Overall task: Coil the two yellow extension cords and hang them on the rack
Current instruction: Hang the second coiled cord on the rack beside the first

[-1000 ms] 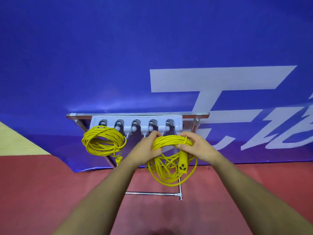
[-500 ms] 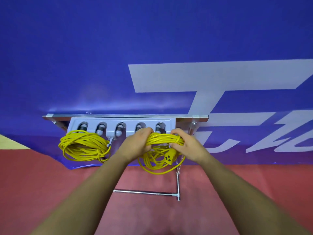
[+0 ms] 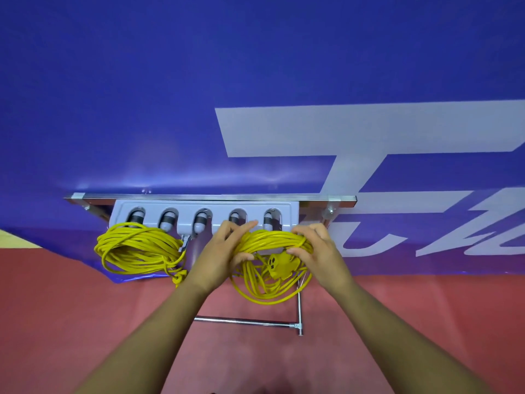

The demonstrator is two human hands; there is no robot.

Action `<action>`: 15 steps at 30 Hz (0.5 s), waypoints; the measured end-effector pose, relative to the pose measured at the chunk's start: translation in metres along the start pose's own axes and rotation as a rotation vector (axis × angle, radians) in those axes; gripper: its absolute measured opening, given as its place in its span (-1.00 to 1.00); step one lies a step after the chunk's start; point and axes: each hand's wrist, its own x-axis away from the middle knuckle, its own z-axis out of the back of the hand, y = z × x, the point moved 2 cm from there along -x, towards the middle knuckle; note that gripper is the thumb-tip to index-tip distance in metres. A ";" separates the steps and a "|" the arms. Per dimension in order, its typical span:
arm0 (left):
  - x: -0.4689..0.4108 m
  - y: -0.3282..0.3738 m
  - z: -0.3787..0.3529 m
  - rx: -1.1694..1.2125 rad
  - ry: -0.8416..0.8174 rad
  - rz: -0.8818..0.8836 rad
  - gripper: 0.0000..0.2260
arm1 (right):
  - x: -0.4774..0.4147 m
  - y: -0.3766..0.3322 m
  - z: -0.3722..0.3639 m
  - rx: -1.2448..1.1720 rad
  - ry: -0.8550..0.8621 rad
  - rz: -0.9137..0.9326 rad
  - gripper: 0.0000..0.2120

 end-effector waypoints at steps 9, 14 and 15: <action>-0.005 0.006 0.003 -0.222 0.071 -0.095 -0.64 | 0.016 -0.001 -0.010 0.117 0.091 0.094 -0.64; -0.003 0.004 -0.012 -0.087 0.165 0.012 -0.65 | 0.014 -0.006 -0.010 0.040 0.161 0.067 -0.70; 0.003 0.004 -0.014 -0.039 0.155 0.020 -0.64 | 0.015 -0.007 -0.010 0.016 0.159 0.058 -0.71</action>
